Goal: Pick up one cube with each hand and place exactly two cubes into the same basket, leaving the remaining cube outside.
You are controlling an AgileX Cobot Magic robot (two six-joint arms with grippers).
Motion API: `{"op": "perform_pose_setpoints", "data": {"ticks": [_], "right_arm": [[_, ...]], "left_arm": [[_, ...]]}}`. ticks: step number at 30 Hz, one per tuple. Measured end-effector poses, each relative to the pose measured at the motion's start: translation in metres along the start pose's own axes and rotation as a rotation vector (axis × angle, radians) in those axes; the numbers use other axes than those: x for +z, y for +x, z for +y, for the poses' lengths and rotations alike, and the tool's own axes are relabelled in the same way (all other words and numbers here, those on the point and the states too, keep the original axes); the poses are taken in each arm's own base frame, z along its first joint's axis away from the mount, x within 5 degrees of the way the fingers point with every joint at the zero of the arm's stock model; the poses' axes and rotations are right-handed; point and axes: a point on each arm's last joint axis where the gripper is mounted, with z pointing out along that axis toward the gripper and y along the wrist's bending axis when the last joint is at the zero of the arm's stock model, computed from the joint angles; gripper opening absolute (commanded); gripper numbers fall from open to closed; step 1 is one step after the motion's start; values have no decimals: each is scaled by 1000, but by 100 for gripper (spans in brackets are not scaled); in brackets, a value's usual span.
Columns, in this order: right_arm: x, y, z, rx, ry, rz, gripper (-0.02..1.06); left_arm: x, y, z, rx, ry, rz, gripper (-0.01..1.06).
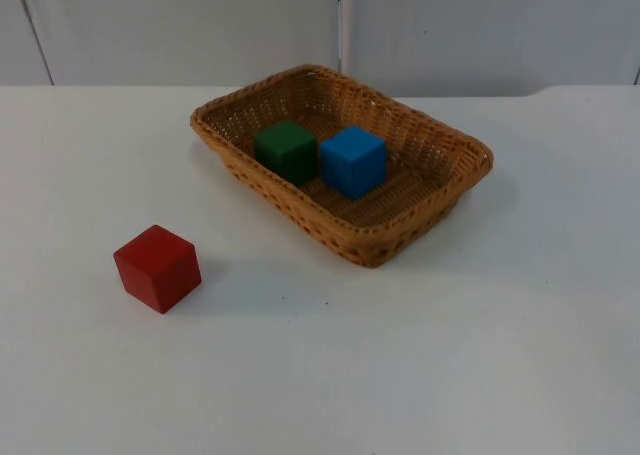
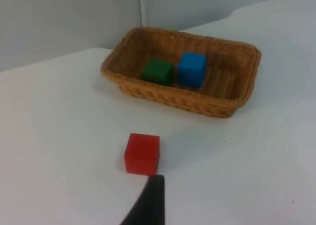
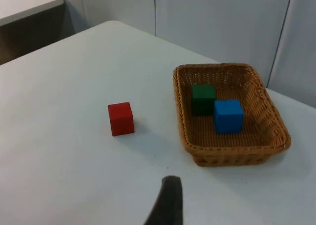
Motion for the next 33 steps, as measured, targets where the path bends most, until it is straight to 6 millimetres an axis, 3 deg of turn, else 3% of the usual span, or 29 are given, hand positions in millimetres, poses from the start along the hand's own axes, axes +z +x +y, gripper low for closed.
{"op": "perform_pose_setpoints", "data": {"ticks": [10,18,33], "right_arm": [[-20,11,5,2,-4,11,72],[-32,23,8,10,-5,51,72],[-69,50,0,80,178,25,72]], "left_arm": [[-23,19,3,3,-112,-56,89],[-16,32,9,-31,-158,10,89],[-13,38,12,-38,-188,62,89]]}}
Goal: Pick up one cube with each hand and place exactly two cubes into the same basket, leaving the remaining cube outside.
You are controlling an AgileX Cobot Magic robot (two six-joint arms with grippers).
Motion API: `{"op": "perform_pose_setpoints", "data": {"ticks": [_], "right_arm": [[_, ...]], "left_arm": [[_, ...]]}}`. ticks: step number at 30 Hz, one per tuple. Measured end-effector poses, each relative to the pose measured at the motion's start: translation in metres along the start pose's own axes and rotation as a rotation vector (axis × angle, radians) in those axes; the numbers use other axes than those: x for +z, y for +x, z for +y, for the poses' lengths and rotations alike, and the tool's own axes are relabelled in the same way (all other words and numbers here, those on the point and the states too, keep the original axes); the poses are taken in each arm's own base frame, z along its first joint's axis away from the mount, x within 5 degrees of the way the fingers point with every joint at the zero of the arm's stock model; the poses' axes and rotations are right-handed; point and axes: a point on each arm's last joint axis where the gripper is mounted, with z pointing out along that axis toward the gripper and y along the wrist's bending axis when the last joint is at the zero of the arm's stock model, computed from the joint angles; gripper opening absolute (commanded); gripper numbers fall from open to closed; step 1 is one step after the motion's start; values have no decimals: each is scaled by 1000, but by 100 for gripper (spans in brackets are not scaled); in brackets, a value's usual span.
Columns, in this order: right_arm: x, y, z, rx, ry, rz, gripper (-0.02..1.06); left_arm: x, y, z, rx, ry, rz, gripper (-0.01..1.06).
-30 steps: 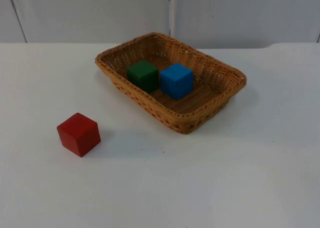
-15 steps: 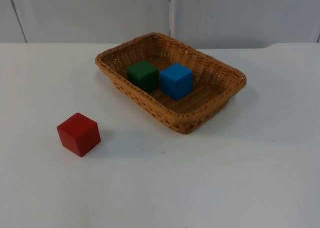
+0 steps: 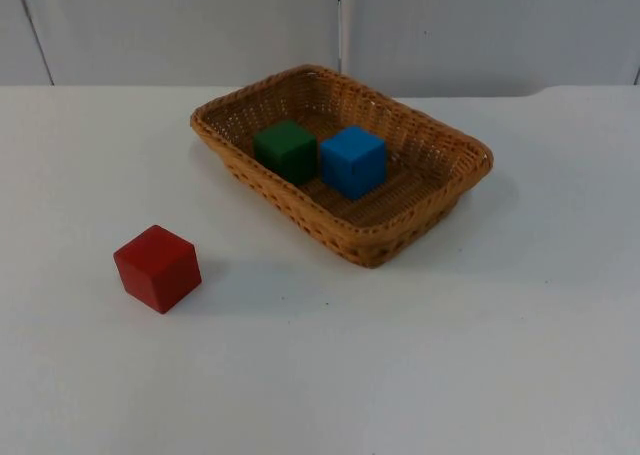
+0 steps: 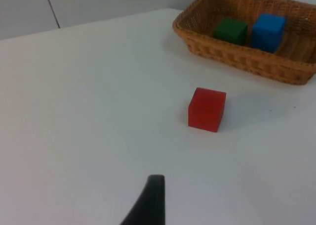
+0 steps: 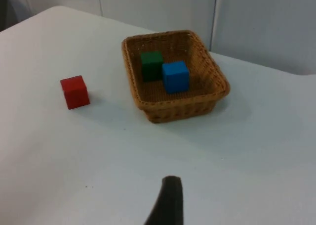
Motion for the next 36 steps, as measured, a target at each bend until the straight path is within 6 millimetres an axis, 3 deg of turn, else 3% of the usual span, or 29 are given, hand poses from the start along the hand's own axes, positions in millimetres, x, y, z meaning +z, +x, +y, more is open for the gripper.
{"op": "perform_pose_setpoints", "data": {"ticks": [5,12,33,36], "right_arm": [[-1,4,-2,15,18,30,72],[19,24,0,20,5,128,72],[20,24,0,20,5,130,72],[20,24,0,20,5,130,78]], "left_arm": [[1,1,0,-7,-1,7,89],[2,2,0,-14,-1,15,89],[2,2,0,-14,-1,15,89],[2,2,0,-14,-1,15,89]]}}
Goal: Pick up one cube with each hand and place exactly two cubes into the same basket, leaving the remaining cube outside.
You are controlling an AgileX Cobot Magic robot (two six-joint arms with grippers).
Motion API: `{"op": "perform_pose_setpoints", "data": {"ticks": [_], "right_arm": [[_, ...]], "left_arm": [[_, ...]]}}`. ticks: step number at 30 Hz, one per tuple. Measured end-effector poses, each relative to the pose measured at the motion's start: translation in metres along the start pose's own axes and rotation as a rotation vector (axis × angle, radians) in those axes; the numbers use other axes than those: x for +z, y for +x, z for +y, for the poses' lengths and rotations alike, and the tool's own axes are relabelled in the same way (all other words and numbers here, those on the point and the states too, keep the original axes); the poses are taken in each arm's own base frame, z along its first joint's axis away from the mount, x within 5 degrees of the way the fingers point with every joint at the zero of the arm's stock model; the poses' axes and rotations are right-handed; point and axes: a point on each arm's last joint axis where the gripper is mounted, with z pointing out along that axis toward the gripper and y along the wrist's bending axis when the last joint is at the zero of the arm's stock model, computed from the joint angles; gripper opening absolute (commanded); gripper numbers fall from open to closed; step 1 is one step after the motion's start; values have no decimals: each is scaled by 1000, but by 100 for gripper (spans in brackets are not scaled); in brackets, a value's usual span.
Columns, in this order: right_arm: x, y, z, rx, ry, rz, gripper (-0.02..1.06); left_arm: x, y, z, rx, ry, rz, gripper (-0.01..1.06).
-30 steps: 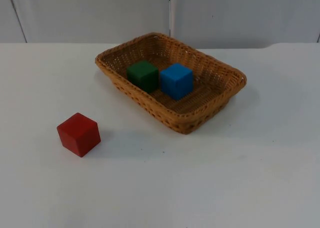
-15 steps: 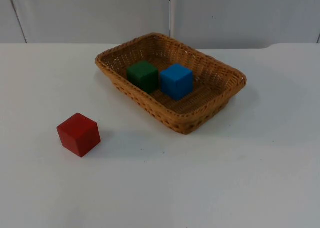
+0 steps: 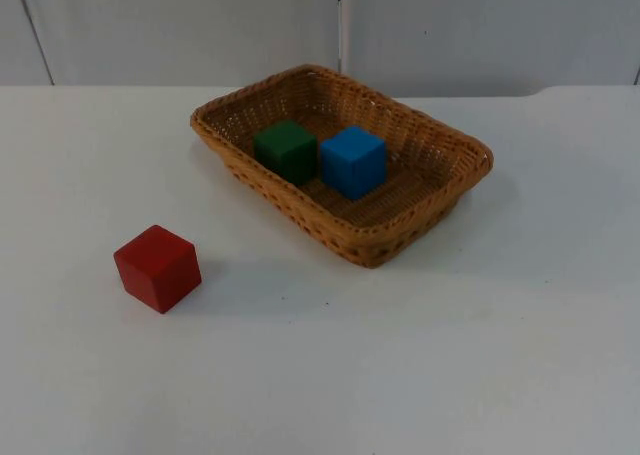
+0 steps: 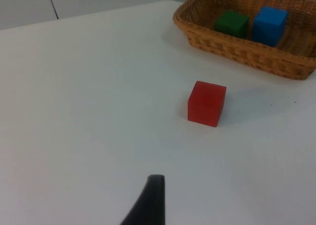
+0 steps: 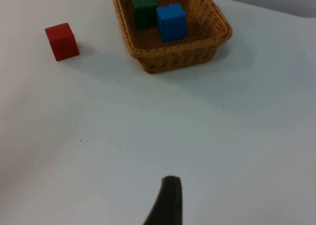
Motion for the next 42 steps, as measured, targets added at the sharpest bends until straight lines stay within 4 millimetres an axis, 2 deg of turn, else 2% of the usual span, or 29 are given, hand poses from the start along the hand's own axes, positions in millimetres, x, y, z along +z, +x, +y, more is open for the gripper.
{"op": "perform_pose_setpoints", "data": {"ticks": [1,3,5,6,8,42], "right_arm": [[0,0,0,0,0,0,78],[0,0,0,0,0,0,88],[0,0,0,0,0,0,99],[0,0,0,0,0,0,104],[0,0,0,0,0,0,105],[0,0,0,0,0,0,105]], "left_arm": [[0,0,0,0,0,0,89],[0,0,0,0,0,0,94],[0,0,0,0,0,0,106],[0,0,0,0,0,0,105],[0,0,0,0,0,0,105],[0,0,0,0,0,0,105]]}}
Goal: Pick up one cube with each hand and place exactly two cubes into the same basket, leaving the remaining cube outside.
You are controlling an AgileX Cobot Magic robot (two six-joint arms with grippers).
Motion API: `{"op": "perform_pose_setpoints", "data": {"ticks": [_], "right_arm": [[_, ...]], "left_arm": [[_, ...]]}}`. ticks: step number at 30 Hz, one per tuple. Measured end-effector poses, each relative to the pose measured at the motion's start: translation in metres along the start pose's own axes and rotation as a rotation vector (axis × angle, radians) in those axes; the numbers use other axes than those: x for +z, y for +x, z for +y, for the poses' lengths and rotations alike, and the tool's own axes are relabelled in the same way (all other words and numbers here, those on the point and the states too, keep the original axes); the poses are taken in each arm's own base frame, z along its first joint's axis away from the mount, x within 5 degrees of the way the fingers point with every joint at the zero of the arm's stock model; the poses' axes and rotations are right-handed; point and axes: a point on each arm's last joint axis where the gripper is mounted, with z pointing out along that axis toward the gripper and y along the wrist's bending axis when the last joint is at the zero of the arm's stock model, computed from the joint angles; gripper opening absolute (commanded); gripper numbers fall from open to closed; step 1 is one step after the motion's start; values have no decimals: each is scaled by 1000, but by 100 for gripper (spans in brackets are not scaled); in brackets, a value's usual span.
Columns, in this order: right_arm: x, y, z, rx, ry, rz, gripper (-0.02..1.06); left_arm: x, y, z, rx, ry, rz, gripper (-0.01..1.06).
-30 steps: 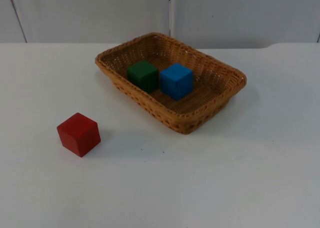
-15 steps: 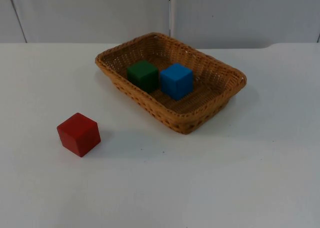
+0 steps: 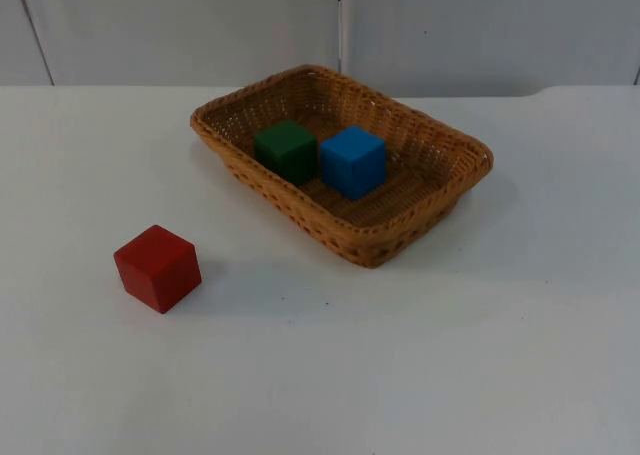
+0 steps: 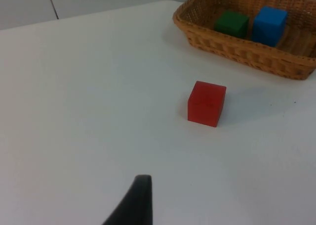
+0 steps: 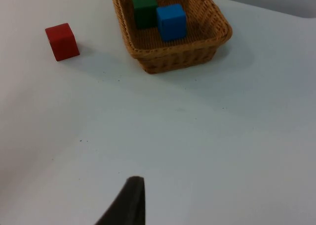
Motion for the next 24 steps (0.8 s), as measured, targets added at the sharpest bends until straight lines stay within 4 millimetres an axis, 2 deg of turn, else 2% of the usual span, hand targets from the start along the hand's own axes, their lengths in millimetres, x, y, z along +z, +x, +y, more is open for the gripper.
{"op": "perform_pose_setpoints", "data": {"ticks": [14,24], "right_arm": [[0,0,0,0,0,0,105],[0,0,1,52,100,1,105]], "left_arm": [[0,0,0,0,0,0,105],[0,0,0,0,0,0,105]]}}
